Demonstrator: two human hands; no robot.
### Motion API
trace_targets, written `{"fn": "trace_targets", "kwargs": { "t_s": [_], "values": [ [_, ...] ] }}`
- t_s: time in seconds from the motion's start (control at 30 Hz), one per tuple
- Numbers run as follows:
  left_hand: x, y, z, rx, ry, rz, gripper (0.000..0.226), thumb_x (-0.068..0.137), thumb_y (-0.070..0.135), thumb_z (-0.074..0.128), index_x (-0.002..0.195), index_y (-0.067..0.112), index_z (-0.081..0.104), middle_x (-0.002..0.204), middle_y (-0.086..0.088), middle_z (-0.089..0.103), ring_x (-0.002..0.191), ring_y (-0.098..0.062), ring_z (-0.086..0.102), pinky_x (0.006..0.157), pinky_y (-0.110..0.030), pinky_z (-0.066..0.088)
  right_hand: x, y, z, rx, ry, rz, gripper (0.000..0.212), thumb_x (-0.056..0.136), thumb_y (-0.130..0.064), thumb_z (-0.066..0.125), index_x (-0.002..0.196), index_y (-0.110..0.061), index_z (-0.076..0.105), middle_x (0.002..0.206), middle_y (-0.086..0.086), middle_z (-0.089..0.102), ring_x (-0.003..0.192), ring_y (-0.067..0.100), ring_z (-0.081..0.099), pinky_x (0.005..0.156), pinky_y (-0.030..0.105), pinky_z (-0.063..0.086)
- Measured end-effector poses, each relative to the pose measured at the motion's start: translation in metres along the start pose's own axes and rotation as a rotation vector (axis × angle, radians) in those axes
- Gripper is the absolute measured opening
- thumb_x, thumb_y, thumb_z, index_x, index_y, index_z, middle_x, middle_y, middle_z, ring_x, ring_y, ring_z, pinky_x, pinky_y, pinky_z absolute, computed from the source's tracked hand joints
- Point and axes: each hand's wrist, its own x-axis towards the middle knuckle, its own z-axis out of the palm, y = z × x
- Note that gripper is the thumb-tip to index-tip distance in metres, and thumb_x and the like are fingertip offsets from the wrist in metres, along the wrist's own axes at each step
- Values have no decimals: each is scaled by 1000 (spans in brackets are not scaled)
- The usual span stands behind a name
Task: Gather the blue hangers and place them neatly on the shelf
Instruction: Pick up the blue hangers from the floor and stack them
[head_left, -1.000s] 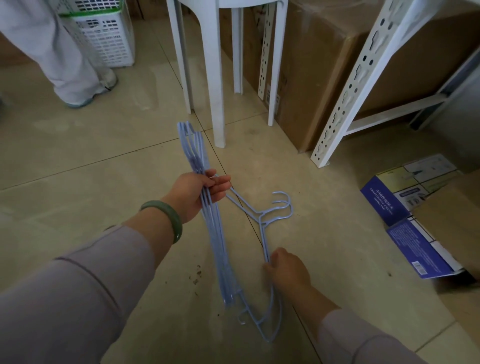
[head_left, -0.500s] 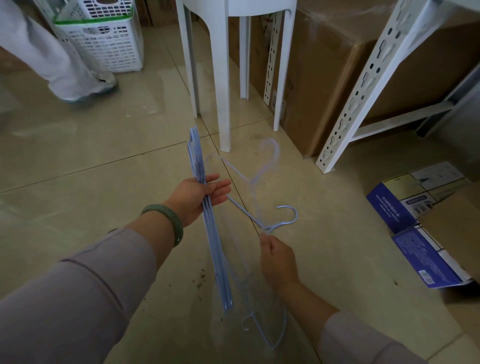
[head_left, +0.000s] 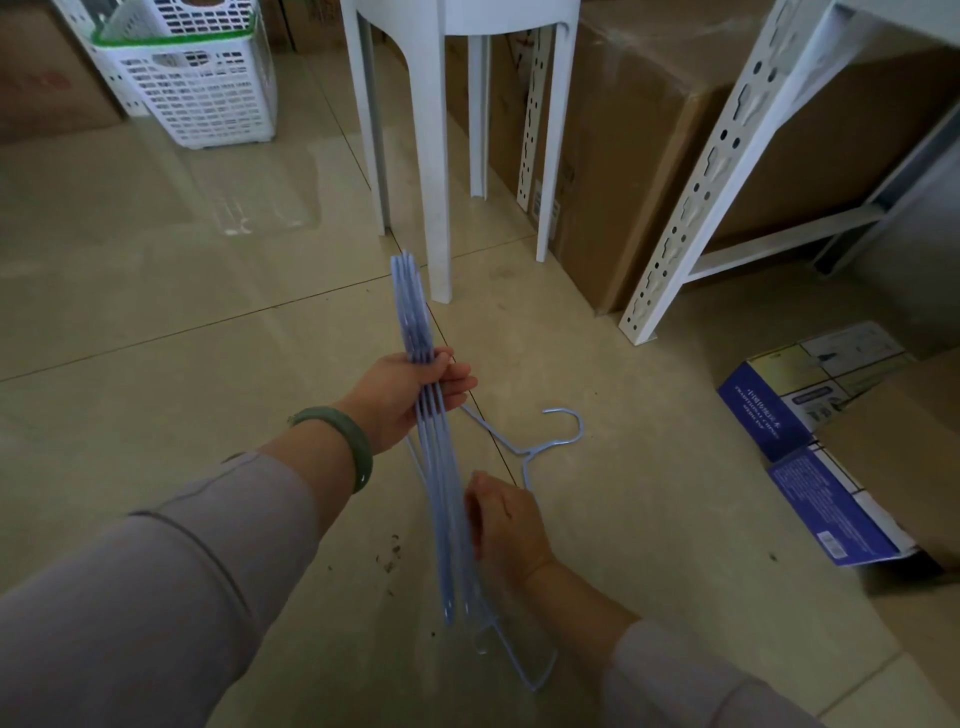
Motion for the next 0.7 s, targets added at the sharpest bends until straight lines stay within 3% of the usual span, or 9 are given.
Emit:
{"fn": "trace_targets", "kwargs": {
  "t_s": [0.1,0.17,0.27,0.33,0.4,0.47,0.53,0.6,0.7],
  "values": [
    [2,1,-2,16,17,45,14,96,5,42,91,6,55,86,-10,69,62,-11,73,69,-26,59,10,26,-25,-344,191,179,23,91,-33,43,79,-20,57,81,6,62,83,27,61,80,40,49],
    [2,1,-6,26,16,43,14,96,5,42,92,6,55,95,-12,66,63,-10,73,72,-27,58,6,48,-44,-639,132,369,28,85,-30,54,106,-13,53,109,11,61,105,31,58,88,38,48],
    [2,0,-10,77,30,31,14,96,5,43,91,6,55,108,-17,64,63,-10,73,70,-26,58,-3,73,-52,-767,-38,418,26,83,-27,58,101,-13,48,113,13,64,107,31,60,86,34,48],
    [3,1,-11,102,45,31,13,96,6,43,92,6,56,117,-21,61,68,-13,72,68,-24,59,-4,72,-49,-809,-75,387,15,85,-21,55,96,-15,47,112,12,67,107,30,61,85,33,48],
    [3,2,-11,102,62,31,13,96,6,43,92,6,55,122,-22,60,72,-14,71,67,-24,59,1,67,-46,-834,-82,394,23,84,-19,52,105,-9,54,115,13,66,110,30,61,87,32,48],
    [3,2,-9,95,64,23,13,96,6,43,93,6,55,121,-21,60,65,-11,73,65,-23,59,5,55,-43,-779,-58,414,28,83,-21,50,105,-7,60,113,15,66,109,31,60,87,32,48],
    [3,1,-10,95,61,18,13,96,5,43,94,5,55,119,-20,61,61,-8,73,63,-23,60,11,43,-41,-534,40,400,17,85,-18,46,80,-11,61,92,17,65,91,31,60,76,33,45],
    [5,0,-12,98,66,13,14,96,5,42,96,5,56,114,-17,62,64,-10,72,64,-23,59,17,30,-36,-248,143,305,32,85,-13,46,54,-16,39,62,9,48,68,23,45,64,33,36],
    [7,0,-11,110,67,11,15,95,4,45,105,2,55,108,-13,65,71,-11,72,68,-23,59,15,10,-22,-14,165,145,40,89,-22,50,53,-21,33,56,3,36,57,17,35,56,31,33]
  ]
}}
